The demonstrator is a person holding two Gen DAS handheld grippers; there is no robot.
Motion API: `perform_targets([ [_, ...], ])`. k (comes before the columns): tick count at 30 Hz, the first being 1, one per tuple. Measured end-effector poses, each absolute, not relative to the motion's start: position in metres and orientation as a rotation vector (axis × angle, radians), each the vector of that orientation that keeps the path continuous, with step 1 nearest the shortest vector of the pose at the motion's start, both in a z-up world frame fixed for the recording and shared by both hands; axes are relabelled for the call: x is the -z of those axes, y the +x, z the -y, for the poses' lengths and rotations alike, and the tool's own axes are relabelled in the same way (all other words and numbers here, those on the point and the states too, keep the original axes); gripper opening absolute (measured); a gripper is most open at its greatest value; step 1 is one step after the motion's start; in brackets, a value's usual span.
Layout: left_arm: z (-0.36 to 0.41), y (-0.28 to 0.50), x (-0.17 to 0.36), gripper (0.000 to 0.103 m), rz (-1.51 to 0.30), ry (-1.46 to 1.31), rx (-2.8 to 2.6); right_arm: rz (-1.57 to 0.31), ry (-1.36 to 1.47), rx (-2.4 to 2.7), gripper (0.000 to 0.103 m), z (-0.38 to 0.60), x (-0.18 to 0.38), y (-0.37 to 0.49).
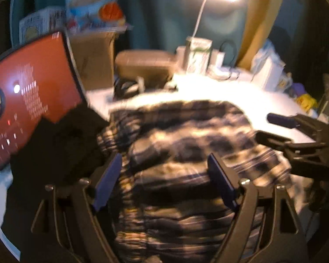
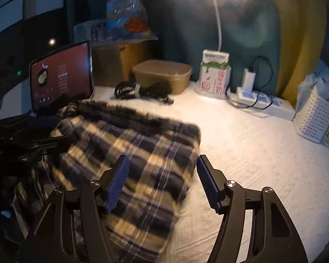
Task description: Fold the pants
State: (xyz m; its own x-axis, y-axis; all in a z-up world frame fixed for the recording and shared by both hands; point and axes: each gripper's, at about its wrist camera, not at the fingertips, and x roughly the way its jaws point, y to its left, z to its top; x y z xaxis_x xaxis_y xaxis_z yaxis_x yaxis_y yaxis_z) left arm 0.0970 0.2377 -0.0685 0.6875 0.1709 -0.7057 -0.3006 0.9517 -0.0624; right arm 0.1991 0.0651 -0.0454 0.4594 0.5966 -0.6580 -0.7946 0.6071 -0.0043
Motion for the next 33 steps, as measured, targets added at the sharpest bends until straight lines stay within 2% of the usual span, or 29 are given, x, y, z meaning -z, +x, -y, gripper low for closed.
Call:
perform_targets([
  [5,-0.262,0.093,0.096,0.081,-0.812,-0.278,-0.272,-0.721,-0.363,-0.883,0.067,-0.066,0.067,0.197],
  [11,-0.261,0.084,0.091,0.081,-0.786,-0.288,-0.284,-0.768,-0.365,-0.872,0.067,-0.055,0.08,0.198],
  [26,-0.186,0.029,0.044,0.081,-0.59,-0.319,-0.304,-0.685,-0.333,-0.802,0.067,0.017,0.045,0.179],
  [33,-0.135,0.022,0.026,0.081,-0.551,-0.225,-0.333,-0.597,-0.333,-0.766,0.067,0.065,0.017,0.158],
])
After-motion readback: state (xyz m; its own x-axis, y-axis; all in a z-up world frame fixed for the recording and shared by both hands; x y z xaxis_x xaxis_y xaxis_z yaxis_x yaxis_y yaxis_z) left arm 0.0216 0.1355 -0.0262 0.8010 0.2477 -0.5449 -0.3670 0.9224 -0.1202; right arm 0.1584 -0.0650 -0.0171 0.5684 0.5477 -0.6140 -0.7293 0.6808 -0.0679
